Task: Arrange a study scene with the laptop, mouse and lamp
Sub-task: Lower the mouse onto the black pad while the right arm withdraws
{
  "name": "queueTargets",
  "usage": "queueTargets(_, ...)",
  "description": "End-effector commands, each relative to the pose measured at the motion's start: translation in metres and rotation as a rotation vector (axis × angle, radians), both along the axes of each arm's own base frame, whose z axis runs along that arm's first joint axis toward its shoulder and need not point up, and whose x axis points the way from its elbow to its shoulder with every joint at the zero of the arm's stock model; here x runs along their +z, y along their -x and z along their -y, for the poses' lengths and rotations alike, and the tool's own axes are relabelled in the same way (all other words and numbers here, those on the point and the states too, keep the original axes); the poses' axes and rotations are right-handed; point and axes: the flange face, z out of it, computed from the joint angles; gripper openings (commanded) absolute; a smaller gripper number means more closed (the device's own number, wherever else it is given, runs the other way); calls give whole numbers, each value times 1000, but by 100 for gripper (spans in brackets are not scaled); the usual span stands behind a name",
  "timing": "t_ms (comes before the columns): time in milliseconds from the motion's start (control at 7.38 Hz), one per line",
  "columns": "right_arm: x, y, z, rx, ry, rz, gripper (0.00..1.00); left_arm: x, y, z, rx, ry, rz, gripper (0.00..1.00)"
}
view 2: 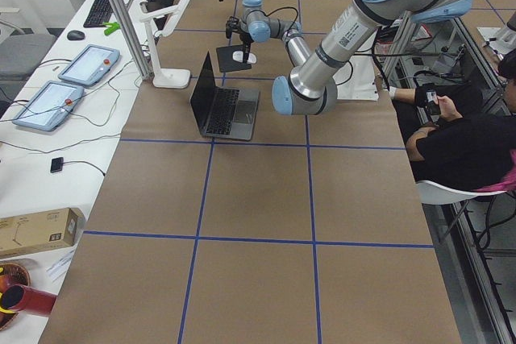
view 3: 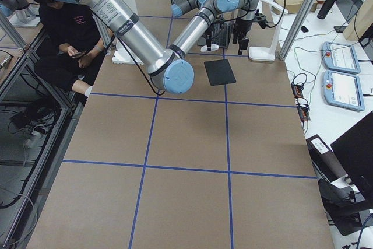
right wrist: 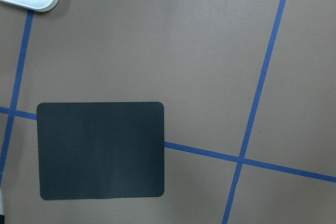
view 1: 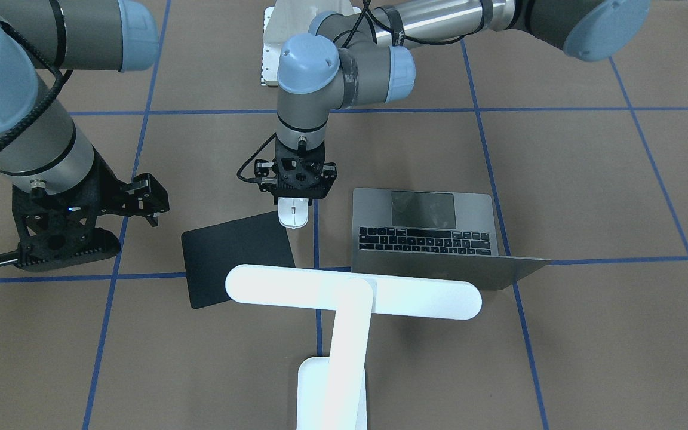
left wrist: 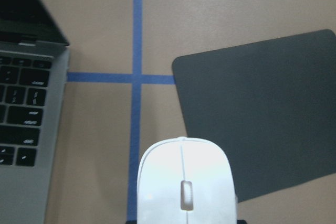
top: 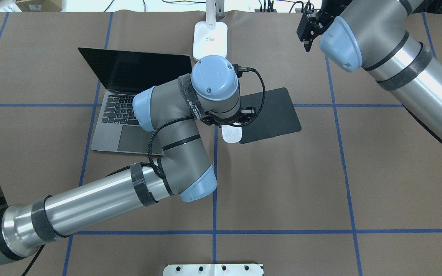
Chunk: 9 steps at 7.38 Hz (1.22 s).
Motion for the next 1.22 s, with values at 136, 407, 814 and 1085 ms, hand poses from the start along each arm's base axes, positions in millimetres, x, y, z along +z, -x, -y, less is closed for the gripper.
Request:
queueTargets(136, 61, -65, 16, -77, -26, 20, 100, -8, -25, 20, -13, -7, -19, 58)
queueTargets(407, 93, -93, 19, -91, -27, 7, 100, -19, -42, 28, -27, 2, -44, 59)
queueTargets(814, 112, -98, 16, -90, -33, 8, 100, -19, -43, 31, -43, -8, -47, 77)
queueTargets(1085, 180, -140, -48, -60, -91, 20, 100, -24, -40, 30, -36, -23, -53, 100)
